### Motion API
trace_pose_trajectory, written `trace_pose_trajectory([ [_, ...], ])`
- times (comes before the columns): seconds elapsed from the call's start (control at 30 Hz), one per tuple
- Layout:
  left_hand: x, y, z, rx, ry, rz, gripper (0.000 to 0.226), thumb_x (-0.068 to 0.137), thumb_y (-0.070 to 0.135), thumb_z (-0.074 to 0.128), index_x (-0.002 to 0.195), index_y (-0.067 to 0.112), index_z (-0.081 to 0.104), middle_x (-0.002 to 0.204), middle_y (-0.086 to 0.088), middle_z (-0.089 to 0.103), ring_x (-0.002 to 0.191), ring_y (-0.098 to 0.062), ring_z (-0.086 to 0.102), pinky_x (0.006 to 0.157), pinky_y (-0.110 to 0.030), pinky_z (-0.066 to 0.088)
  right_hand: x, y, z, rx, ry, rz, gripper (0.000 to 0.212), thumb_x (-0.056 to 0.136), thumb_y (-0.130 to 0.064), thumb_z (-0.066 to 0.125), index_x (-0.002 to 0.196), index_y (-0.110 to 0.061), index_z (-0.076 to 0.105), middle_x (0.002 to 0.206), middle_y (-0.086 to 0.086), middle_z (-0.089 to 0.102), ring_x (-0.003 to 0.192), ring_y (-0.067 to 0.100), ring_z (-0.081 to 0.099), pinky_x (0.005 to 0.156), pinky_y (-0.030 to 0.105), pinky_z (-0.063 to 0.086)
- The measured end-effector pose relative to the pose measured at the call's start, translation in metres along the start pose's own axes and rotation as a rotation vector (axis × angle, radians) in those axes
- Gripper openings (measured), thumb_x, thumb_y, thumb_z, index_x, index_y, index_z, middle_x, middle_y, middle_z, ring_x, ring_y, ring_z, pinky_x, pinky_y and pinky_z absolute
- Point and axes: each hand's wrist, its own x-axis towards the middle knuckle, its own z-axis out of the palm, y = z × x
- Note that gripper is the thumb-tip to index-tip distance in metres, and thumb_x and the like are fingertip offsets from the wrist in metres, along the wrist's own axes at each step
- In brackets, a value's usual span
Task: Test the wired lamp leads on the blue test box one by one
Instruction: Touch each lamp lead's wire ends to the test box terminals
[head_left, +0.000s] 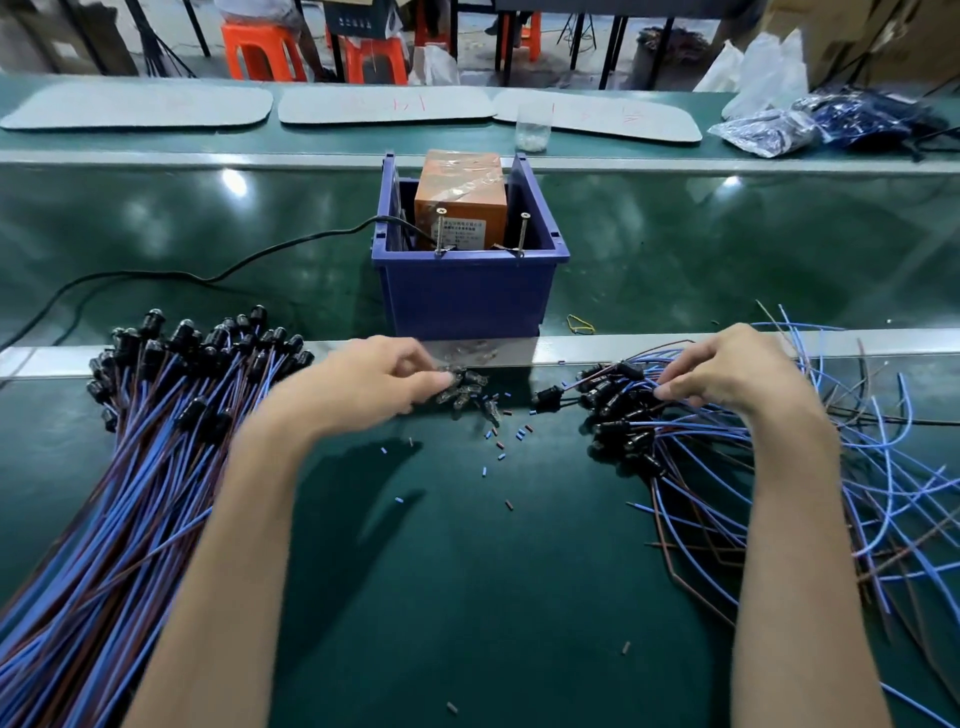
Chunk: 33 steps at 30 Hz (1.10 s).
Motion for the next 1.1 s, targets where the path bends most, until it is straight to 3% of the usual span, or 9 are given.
trace_pose_trajectory([
  [0.2,-0.031,-0.059,-0.047,0.239,-0.05,-0.407,0.043,0.055,0.04,0.091,0.088,0.024,0.068,0.086,0.002,0.071,0.084,-0.017,0.064,0.078,-0.028,0.048,0.006,0.004,0.003,-0.005,-0.003,0.0,0.018,0.064,-0.005,0.084,0.06,-0.016,0.07,0.055,0.003,0.064,0.054,0.017,0.058,0.076,0.036,0.048],
  [0.3,-0.041,-0.073,-0.058,0.255,-0.021,-0.511,0.034,0.045,0.04,0.094,0.07,0.025,0.076,0.074,0.004,0.073,0.082,-0.016,0.066,0.084,-0.031,0.049,0.007,0.005,0.002,-0.023,-0.016,-0.023,0.017,0.066,-0.008,0.083,0.063,-0.018,0.07,0.062,0.005,0.067,0.057,0.015,0.057,0.075,0.032,0.047],
  [0.43,-0.044,-0.07,-0.061,0.257,-0.152,-0.57,0.031,0.039,0.052,0.086,0.063,0.034,0.077,0.066,0.011,0.073,0.08,-0.001,0.066,0.089,-0.028,0.043,0.003,0.001,-0.003,-0.039,-0.018,-0.049,0.015,0.071,-0.021,0.083,0.07,-0.025,0.069,0.084,0.002,0.071,0.088,0.021,0.061,0.078,0.03,0.044],
  [0.57,-0.038,-0.067,-0.052,0.264,-0.277,-0.638,0.02,0.056,0.038,0.088,0.064,0.023,0.078,0.068,0.007,0.074,0.069,0.006,0.064,0.087,-0.024,0.038,-0.003,-0.008,-0.005,-0.038,0.019,-0.092,0.017,0.073,-0.034,0.081,0.084,-0.028,0.068,0.097,0.0,0.068,0.098,0.022,0.06,0.079,0.03,0.041],
  [0.73,-0.037,-0.06,-0.048,0.297,-0.209,-0.559,0.015,0.071,0.027,0.083,0.063,0.017,0.075,0.06,0.003,0.071,0.047,0.002,0.058,0.062,-0.016,0.039,-0.013,-0.023,-0.006,0.013,0.052,-0.243,0.018,0.077,-0.042,0.076,0.086,-0.027,0.071,0.075,-0.013,0.067,0.082,0.008,0.062,0.07,0.026,0.041],
  [0.8,-0.038,-0.055,-0.052,0.306,-0.124,-0.474,0.015,0.074,0.028,0.08,0.065,0.017,0.075,0.056,0.002,0.069,0.04,-0.002,0.054,0.053,-0.016,0.04,-0.021,-0.035,-0.006,0.103,0.002,-0.364,0.015,0.077,-0.042,0.074,0.083,-0.029,0.072,0.068,-0.013,0.068,0.066,-0.001,0.061,0.065,0.023,0.042],
  [0.87,-0.038,-0.05,-0.056,0.28,0.043,-0.437,0.016,0.076,0.032,0.079,0.068,0.019,0.074,0.054,0.003,0.069,0.044,-0.004,0.061,0.06,-0.02,0.043,-0.033,-0.048,-0.003,0.214,-0.13,-0.49,0.012,0.078,-0.04,0.073,0.083,-0.029,0.072,0.07,-0.009,0.07,0.06,0.002,0.061,0.066,0.023,0.043],
  [0.97,-0.035,-0.038,-0.058,0.198,0.448,-0.415,0.021,0.071,0.046,0.079,0.072,0.026,0.073,0.064,0.0,0.072,0.075,-0.018,0.071,0.081,-0.038,0.055,-0.049,-0.069,0.008,0.329,-0.351,-0.63,0.011,0.082,-0.031,0.072,0.09,-0.023,0.072,0.078,-0.001,0.071,0.061,0.006,0.062,0.064,0.021,0.045],
  [1.1,-0.032,0.007,-0.03,0.228,0.925,-0.193,0.032,0.073,0.056,0.069,0.093,0.031,0.074,0.084,-0.008,0.073,0.087,-0.033,0.068,0.079,-0.045,0.055,-0.068,-0.098,0.039,0.522,-0.64,-0.682,0.024,0.09,-0.033,0.064,0.109,-0.02,0.065,0.096,-0.003,0.073,0.067,0.01,0.069,0.056,0.013,0.046],
])
